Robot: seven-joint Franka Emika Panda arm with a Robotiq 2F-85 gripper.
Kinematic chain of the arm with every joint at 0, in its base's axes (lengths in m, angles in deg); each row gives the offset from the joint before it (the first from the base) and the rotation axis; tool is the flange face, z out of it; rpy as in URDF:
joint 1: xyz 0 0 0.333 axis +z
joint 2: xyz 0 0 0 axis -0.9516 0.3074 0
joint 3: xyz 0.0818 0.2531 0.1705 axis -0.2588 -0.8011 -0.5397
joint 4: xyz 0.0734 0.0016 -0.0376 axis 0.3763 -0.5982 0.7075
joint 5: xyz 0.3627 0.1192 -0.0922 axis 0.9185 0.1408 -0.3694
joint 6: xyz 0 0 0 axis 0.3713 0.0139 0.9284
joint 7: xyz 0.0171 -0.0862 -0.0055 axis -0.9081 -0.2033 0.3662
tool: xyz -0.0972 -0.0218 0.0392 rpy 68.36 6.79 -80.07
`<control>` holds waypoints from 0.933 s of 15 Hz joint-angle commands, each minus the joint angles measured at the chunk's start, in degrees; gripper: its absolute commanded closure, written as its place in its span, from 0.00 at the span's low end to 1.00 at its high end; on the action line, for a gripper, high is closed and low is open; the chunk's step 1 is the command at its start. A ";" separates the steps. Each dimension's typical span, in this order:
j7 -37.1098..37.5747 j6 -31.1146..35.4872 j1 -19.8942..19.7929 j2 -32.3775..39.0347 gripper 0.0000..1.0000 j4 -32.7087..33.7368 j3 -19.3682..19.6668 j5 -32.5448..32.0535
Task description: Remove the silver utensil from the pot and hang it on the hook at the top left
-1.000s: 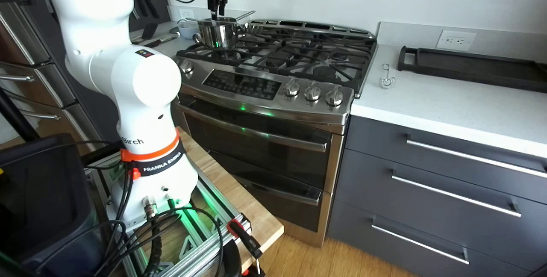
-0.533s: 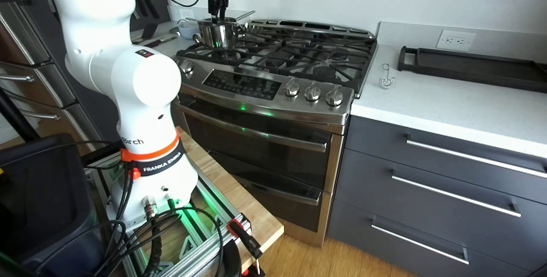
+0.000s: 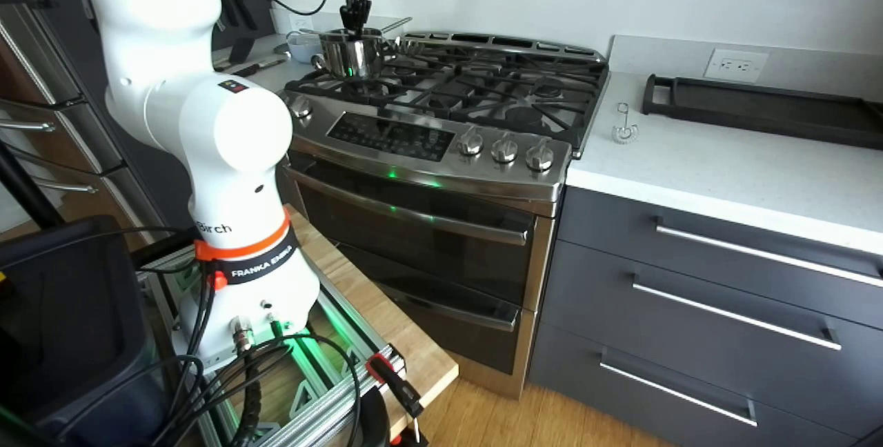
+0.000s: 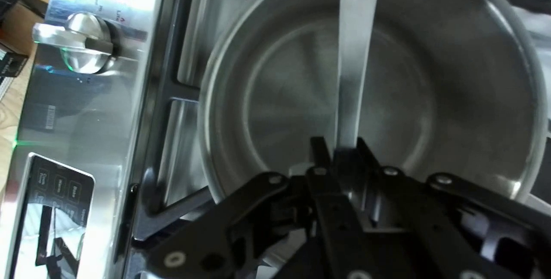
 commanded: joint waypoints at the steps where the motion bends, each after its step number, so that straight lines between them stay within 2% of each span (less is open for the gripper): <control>1: -0.46 0.56 -0.05 -0.11 0.99 -0.60 0.40 1.60; 2: -0.08 0.41 -0.01 -0.07 0.95 -0.45 0.46 1.31; 8: -0.67 0.28 -0.08 -0.19 0.97 0.22 0.46 2.36; 14: -2.16 -4.25 -1.02 -3.23 0.97 1.38 0.96 5.14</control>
